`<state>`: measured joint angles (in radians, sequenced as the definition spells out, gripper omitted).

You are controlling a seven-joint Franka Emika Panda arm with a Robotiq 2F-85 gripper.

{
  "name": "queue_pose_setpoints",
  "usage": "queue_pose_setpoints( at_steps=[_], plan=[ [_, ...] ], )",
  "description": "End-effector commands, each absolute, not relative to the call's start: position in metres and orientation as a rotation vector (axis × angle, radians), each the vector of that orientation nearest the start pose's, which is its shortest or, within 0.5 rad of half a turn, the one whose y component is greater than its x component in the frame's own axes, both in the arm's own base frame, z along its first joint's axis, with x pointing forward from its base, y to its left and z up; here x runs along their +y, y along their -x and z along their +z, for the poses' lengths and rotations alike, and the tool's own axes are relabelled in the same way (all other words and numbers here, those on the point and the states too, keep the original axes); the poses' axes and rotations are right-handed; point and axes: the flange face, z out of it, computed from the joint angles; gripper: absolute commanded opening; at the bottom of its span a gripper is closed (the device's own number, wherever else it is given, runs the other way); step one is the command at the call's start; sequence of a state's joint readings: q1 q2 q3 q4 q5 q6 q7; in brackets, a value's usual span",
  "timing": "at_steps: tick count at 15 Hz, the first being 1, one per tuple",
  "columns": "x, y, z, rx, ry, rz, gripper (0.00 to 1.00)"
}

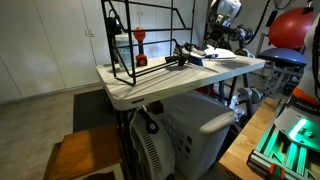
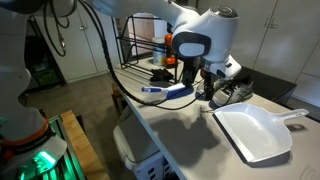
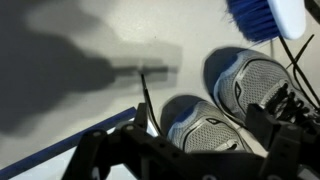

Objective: Move the shoe on the right forward

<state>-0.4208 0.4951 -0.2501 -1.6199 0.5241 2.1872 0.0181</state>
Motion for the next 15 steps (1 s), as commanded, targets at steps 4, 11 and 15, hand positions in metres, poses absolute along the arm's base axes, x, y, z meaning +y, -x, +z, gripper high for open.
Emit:
queue_pose_setpoints(
  at_steps=[4,11,15],
  plan=[
    [-0.411,-0.58,0.318,1.427,2.378,-0.242,1.0],
    [-0.437,-0.586,0.295,1.47,2.213,-0.296,1.0],
    [-0.444,-0.591,0.281,1.494,2.174,-0.288,0.95]
  ],
)
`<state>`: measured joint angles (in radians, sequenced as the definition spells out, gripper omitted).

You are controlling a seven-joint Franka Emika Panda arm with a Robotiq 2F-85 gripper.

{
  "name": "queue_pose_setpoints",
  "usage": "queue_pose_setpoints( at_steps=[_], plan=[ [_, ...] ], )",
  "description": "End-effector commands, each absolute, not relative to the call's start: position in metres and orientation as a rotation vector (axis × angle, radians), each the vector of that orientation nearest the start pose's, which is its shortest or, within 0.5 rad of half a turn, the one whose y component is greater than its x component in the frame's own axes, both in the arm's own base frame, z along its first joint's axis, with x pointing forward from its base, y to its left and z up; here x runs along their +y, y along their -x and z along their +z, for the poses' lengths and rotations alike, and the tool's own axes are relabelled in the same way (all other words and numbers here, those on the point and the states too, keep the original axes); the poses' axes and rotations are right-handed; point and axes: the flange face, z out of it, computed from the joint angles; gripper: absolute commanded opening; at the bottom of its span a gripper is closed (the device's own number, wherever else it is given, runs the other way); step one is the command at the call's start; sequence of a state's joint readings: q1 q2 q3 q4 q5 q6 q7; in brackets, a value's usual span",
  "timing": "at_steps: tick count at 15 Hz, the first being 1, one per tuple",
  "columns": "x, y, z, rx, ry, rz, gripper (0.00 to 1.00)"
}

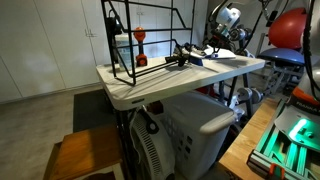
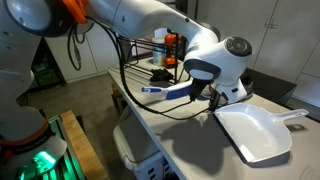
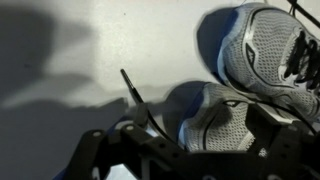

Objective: Move the shoe on the right forward

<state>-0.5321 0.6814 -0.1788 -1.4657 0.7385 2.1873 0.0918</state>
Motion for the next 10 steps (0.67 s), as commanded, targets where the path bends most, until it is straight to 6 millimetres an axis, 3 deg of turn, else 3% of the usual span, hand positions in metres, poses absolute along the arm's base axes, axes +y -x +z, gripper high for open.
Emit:
queue_pose_setpoints(
  at_steps=[1,2,4,10],
  plan=[
    [-0.445,-0.591,0.278,1.498,2.17,-0.279,0.8],
    [-0.446,-0.593,0.277,1.502,2.162,-0.28,0.71],
    [-0.447,-0.596,0.275,1.502,2.158,-0.283,0.64],
    [-0.444,-0.602,0.284,1.495,2.15,-0.294,0.16]
  ],
)
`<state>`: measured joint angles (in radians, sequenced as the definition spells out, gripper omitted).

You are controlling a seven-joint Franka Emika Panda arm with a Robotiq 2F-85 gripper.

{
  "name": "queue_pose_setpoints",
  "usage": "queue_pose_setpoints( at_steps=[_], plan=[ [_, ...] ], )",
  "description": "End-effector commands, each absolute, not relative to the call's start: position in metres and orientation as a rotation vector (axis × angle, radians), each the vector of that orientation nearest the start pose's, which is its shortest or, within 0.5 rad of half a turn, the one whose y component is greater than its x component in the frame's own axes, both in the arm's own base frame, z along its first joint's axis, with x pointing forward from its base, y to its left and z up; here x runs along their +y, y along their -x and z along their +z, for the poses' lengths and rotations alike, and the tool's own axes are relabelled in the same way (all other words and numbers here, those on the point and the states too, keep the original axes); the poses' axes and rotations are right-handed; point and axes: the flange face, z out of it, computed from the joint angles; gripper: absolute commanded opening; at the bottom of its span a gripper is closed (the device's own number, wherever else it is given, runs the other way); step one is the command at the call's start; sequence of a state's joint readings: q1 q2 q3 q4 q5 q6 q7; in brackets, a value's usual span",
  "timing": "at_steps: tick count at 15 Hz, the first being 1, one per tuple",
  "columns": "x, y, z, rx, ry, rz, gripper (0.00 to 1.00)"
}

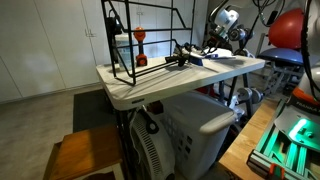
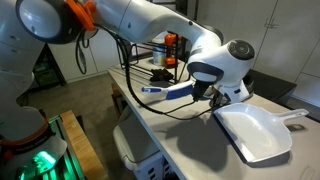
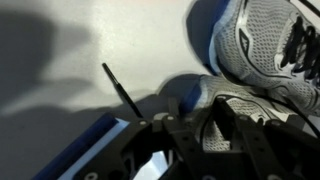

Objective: Move the shoe on the right forward

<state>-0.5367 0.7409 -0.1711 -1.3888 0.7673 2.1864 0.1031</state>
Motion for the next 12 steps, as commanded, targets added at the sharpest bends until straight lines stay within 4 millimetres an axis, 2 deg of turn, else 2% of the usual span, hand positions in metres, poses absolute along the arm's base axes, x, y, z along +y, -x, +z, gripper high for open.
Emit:
queue_pose_setpoints(
  at_steps=[1,4,10,12],
  plan=[
    [-0.443,-0.601,0.285,1.502,2.148,-0.285,0.11],
    [-0.44,-0.595,0.292,1.54,2.147,-0.262,0.06],
    [-0.421,-0.571,0.327,1.548,2.133,-0.216,0.07],
    [-0.418,-0.559,0.332,1.597,2.108,-0.21,0.06]
  ],
)
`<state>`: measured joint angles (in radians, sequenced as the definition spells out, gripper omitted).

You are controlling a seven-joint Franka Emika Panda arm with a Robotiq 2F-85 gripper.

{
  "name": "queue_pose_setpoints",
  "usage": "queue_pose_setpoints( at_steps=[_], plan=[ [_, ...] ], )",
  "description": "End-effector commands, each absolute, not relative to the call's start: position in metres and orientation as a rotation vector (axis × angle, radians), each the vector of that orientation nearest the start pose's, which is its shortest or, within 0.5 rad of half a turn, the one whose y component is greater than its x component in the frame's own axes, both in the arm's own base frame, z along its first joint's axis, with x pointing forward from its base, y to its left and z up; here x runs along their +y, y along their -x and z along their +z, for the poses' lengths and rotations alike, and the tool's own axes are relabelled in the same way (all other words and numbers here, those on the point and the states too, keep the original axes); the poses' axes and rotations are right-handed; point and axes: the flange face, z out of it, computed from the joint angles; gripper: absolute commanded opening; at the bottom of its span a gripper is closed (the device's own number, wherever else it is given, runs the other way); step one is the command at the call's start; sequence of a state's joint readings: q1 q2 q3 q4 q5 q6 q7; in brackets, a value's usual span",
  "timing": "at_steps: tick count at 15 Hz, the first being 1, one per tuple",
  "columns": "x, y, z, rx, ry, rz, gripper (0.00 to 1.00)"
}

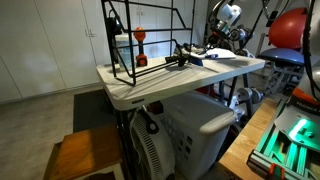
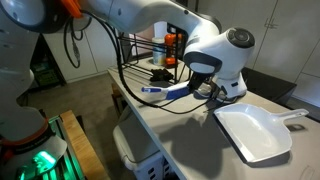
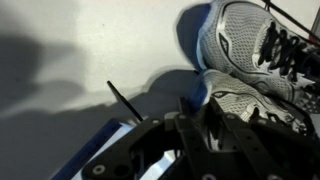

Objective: Move the shoe on the right forward

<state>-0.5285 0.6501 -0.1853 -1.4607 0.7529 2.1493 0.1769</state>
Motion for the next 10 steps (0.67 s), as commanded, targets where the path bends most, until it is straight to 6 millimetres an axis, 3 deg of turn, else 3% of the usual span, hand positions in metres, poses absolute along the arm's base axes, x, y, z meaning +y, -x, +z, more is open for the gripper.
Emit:
queue_pose_setpoints(
  at_steps=[1,6,10],
  plan=[
    [-0.417,-0.55,0.334,1.615,2.098,-0.19,0.06],
    [-0.424,-0.49,0.33,1.714,2.066,-0.097,0.06],
    [-0.417,-0.442,0.33,1.713,2.036,-0.019,0.06]
  ],
)
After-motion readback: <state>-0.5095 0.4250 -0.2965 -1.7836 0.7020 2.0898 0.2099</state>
